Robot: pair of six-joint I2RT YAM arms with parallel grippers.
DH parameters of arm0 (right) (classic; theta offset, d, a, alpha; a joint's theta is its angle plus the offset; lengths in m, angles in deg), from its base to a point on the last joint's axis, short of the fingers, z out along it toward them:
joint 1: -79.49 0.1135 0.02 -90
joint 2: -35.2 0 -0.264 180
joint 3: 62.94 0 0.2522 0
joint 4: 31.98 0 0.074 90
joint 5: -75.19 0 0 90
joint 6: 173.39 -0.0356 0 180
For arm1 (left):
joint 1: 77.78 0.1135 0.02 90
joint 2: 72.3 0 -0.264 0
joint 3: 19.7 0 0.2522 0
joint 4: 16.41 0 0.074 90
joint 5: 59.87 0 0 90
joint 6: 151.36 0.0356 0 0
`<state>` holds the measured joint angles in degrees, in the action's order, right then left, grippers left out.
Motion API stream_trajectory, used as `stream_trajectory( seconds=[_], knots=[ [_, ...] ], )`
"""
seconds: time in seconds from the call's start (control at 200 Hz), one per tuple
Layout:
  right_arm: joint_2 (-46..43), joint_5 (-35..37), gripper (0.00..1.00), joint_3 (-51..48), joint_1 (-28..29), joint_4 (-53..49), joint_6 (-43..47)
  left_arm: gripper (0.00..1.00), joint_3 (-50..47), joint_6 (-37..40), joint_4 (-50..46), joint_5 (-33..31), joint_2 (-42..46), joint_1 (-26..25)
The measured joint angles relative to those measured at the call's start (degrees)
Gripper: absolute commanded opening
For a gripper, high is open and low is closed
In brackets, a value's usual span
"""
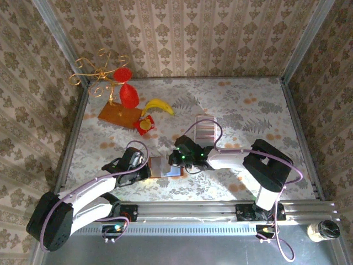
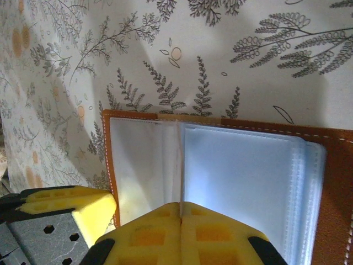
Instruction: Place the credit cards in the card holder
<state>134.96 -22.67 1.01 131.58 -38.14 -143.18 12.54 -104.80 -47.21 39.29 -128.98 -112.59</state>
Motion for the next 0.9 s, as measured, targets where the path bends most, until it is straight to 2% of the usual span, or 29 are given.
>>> stream_trajectory(
  seconds=[0.27, 0.9],
  knots=[
    [-1.6, 0.1, 0.0, -1.3, -0.5, 0.1, 0.0, 0.12, 0.0, 0.0, 0.5, 0.0, -0.3, 0.0],
    [0.2, -1.4, 0.0, -3.2, -0.6, 7.7, -3.2, 0.12, 0.0, 0.0, 0.8, 0.0, -0.6, -0.4]
  ],
)
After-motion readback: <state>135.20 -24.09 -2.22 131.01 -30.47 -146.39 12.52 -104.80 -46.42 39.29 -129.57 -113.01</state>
